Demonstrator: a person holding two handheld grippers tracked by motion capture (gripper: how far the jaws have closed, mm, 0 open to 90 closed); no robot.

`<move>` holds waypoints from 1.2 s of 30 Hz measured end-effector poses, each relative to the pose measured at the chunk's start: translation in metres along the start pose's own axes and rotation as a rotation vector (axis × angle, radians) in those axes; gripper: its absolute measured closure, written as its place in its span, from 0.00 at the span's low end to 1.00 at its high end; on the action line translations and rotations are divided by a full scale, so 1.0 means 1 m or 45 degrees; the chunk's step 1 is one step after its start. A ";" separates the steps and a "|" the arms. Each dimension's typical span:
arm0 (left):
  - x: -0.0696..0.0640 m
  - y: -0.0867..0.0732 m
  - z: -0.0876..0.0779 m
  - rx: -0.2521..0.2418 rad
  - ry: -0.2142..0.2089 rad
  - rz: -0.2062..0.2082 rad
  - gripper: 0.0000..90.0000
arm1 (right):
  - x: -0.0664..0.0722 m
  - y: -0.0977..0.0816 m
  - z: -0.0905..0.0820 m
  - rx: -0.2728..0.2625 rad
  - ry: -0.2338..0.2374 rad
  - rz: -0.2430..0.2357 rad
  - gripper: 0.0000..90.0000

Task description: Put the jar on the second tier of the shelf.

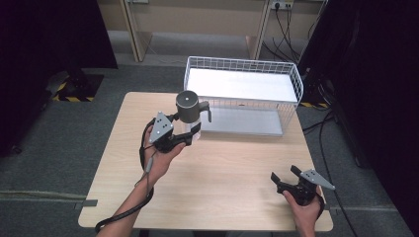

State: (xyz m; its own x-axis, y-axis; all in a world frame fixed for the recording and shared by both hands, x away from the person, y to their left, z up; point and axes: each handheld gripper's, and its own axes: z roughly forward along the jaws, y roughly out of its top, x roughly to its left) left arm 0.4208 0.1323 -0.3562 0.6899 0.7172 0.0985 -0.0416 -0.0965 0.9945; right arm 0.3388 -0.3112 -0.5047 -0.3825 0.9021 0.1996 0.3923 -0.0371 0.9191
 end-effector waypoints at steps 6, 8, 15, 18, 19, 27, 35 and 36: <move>0.001 0.006 0.004 -0.002 0.012 -0.002 0.34 | 0.000 0.000 0.000 0.002 0.000 0.001 0.06; 0.001 0.008 0.005 -0.002 0.014 0.000 0.34 | 0.000 0.000 0.000 0.002 0.000 0.002 0.06; 0.002 0.018 0.011 -0.011 0.022 0.009 0.34 | 0.000 0.000 0.000 -0.001 0.002 0.006 0.06; 0.003 0.022 0.014 -0.012 0.030 0.013 0.34 | -0.001 0.000 0.000 -0.004 0.003 0.008 0.06; 0.003 0.023 0.014 -0.012 0.032 0.009 0.34 | -0.001 0.000 0.000 -0.004 0.003 0.009 0.06; 0.004 0.030 0.020 -0.012 0.041 0.017 0.34 | -0.001 0.000 0.000 -0.003 0.003 0.009 0.06; 0.006 0.037 0.025 -0.017 0.055 0.017 0.34 | -0.001 0.000 0.000 -0.003 0.004 0.012 0.06; 0.006 0.038 0.026 -0.018 0.057 0.016 0.34 | -0.001 0.000 0.000 -0.003 0.004 0.012 0.06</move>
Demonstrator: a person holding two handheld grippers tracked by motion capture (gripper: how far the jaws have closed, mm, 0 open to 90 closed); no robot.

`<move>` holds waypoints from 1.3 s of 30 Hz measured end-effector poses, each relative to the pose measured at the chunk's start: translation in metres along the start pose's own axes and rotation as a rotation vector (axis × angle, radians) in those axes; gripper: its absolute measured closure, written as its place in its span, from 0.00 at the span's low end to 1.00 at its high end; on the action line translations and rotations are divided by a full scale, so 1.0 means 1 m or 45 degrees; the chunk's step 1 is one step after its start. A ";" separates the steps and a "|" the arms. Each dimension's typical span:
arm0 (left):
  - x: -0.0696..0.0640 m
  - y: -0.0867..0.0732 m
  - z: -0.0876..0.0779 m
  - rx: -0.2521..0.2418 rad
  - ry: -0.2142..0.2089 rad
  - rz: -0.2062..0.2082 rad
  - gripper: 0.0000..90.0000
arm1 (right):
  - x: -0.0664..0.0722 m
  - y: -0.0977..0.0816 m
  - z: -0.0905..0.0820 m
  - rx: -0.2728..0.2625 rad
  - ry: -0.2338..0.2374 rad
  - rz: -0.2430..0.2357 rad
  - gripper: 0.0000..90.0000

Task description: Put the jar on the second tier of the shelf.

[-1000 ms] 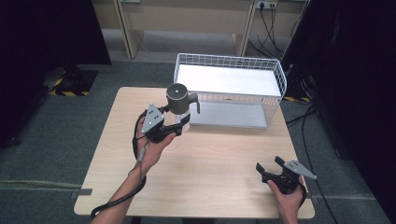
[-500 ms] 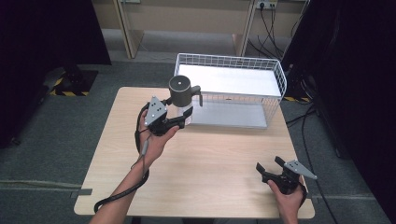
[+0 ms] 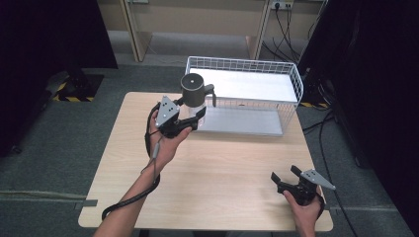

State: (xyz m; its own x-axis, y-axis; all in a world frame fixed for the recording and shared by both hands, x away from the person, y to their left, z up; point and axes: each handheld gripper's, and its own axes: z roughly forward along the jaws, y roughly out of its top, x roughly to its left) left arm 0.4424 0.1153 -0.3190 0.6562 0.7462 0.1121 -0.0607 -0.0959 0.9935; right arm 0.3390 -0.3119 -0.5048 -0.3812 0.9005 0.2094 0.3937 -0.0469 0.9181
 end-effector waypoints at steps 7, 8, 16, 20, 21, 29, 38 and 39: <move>0.001 0.010 0.006 -0.007 0.012 0.003 0.34 | 0.000 0.000 0.000 -0.001 0.000 0.001 0.06; 0.001 0.010 0.007 -0.007 0.013 0.003 0.34 | 0.000 0.000 0.000 -0.001 0.000 0.000 0.06; 0.004 0.016 0.016 -0.002 0.030 -0.003 0.34 | 0.000 0.000 0.000 -0.002 0.001 0.003 0.06; 0.006 0.020 0.022 0.001 0.040 -0.005 0.34 | 0.000 0.000 0.000 -0.002 0.001 0.004 0.06; 0.006 0.022 0.023 0.001 0.042 -0.004 0.34 | 0.000 0.000 0.000 -0.001 0.000 0.006 0.06; 0.008 0.032 0.037 0.002 0.068 -0.011 0.34 | 0.000 0.000 0.000 -0.003 0.002 0.007 0.06; 0.013 0.043 0.055 0.017 0.113 -0.003 0.34 | -0.001 0.000 0.000 -0.005 0.004 0.009 0.06; 0.013 0.044 0.057 0.016 0.119 -0.006 0.34 | -0.001 0.000 0.000 -0.006 0.004 0.011 0.06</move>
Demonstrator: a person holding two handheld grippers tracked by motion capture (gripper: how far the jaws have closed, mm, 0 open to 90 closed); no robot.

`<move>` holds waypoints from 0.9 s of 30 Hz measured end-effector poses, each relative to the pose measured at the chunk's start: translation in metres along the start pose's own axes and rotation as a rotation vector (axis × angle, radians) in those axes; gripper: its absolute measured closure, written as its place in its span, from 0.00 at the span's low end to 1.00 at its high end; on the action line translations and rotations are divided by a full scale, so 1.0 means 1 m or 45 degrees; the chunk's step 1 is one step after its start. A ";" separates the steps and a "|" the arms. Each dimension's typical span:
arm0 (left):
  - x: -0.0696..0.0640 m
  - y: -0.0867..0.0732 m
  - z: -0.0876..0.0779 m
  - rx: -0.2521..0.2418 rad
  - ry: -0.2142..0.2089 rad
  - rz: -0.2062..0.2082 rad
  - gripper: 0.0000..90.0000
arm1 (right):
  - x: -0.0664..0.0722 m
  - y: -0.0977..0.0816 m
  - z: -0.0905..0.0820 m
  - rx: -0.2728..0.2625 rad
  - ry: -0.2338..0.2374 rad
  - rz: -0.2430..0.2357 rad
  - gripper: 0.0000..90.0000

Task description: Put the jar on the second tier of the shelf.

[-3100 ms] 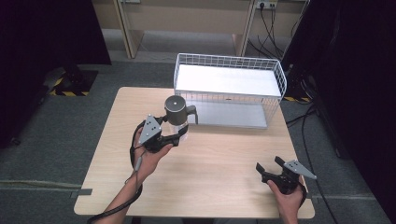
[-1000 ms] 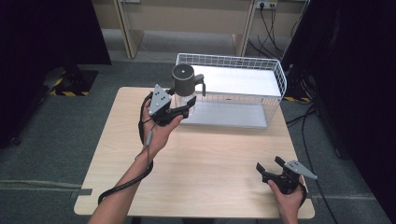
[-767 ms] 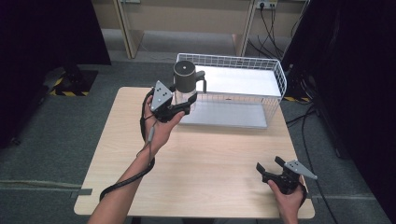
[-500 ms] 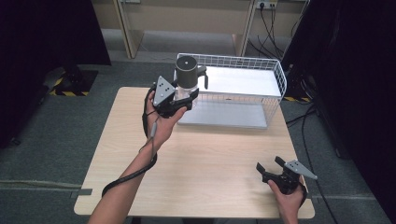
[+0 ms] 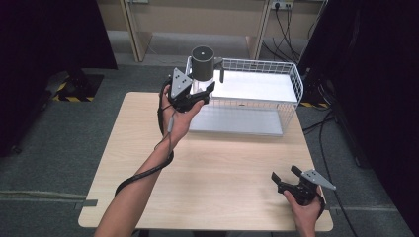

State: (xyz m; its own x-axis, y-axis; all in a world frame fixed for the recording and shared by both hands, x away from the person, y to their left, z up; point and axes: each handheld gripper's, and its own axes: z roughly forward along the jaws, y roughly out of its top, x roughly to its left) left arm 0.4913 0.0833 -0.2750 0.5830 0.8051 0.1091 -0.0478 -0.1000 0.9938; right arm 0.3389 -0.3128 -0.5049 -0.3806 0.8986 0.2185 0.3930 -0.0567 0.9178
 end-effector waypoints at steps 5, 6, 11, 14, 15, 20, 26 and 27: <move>0.003 0.005 0.010 0.010 0.029 -0.002 0.34 | 0.000 0.000 0.000 0.000 0.001 0.000 0.06; 0.004 0.005 0.013 0.014 0.039 -0.006 0.34 | 0.000 0.000 0.000 -0.002 0.001 0.000 0.06; 0.009 0.005 0.021 0.027 0.062 -0.017 0.34 | 0.000 0.000 0.000 -0.002 0.003 0.000 0.06; 0.013 0.003 0.026 0.032 0.082 -0.028 0.34 | 0.000 0.000 0.000 -0.001 0.003 0.004 0.06; 0.015 0.002 0.028 0.039 0.087 -0.029 0.34 | 0.000 0.000 0.000 -0.001 0.003 0.004 0.06; 0.023 0.002 0.038 0.052 0.119 -0.047 0.34 | 0.000 0.000 0.000 0.000 0.002 -0.004 0.06; 0.030 -0.002 0.048 0.072 0.146 -0.059 0.34 | 0.000 0.000 0.000 0.000 0.005 -0.003 0.06; 0.031 -0.004 0.050 0.072 0.149 -0.066 0.34 | 0.000 0.000 0.000 -0.001 0.005 -0.005 0.06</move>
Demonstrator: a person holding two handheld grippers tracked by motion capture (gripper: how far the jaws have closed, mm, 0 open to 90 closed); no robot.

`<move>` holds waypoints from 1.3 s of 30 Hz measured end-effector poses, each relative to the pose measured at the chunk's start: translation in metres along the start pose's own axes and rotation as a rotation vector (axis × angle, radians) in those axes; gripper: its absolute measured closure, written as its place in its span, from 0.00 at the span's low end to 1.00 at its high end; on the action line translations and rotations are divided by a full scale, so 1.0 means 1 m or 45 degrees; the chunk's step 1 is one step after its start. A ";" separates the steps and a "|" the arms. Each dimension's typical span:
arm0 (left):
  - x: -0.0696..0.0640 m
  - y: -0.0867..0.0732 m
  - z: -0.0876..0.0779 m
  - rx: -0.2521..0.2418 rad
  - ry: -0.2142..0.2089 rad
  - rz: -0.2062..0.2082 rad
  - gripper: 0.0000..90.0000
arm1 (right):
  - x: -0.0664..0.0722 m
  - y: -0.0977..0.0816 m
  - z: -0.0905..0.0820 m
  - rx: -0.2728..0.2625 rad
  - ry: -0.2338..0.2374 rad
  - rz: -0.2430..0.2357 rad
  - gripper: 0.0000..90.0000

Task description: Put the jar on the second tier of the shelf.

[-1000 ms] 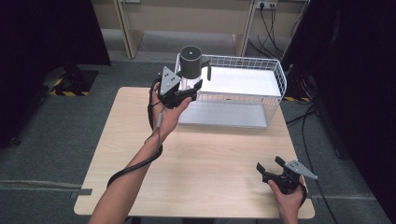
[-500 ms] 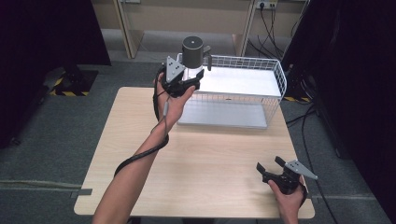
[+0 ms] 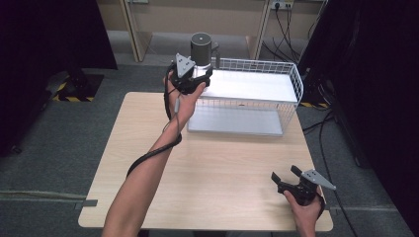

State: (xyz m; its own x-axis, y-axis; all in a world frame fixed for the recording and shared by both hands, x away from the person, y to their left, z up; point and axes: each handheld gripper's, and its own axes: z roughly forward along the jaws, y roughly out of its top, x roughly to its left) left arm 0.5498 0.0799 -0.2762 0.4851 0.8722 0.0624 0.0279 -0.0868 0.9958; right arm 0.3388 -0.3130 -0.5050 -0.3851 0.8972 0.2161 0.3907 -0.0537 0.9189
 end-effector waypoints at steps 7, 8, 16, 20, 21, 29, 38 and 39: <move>0.006 -0.010 0.011 0.031 0.017 -0.012 0.34 | 0.000 0.000 0.000 0.002 0.003 -0.001 0.06; 0.006 -0.011 0.012 0.033 0.022 -0.013 0.34 | 0.000 0.000 0.000 0.002 0.004 0.000 0.06; 0.006 -0.015 0.017 0.041 0.020 -0.017 0.34 | 0.000 0.000 0.000 0.005 0.004 -0.004 0.06; 0.007 -0.017 0.018 0.046 0.022 -0.025 0.34 | 0.000 0.000 0.000 0.004 0.004 -0.002 0.06; 0.007 -0.017 0.019 0.050 0.024 -0.024 0.34 | 0.000 0.000 0.000 0.004 0.005 -0.002 0.06; 0.009 -0.020 0.020 0.047 0.024 -0.040 0.34 | 0.000 0.000 0.000 0.005 0.006 -0.001 0.06; 0.012 -0.018 0.023 0.071 0.002 -0.061 0.34 | 0.000 0.000 0.000 0.006 0.006 -0.006 0.06; 0.012 -0.018 0.023 0.071 -0.001 -0.065 0.34 | 0.000 0.000 0.000 0.007 0.007 -0.006 0.06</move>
State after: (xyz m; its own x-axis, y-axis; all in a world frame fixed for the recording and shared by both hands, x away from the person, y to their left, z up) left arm 0.5757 0.0807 -0.2952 0.4824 0.8759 0.0117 0.1011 -0.0690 0.9925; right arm 0.3389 -0.3125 -0.5049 -0.3914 0.8951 0.2134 0.3932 -0.0470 0.9182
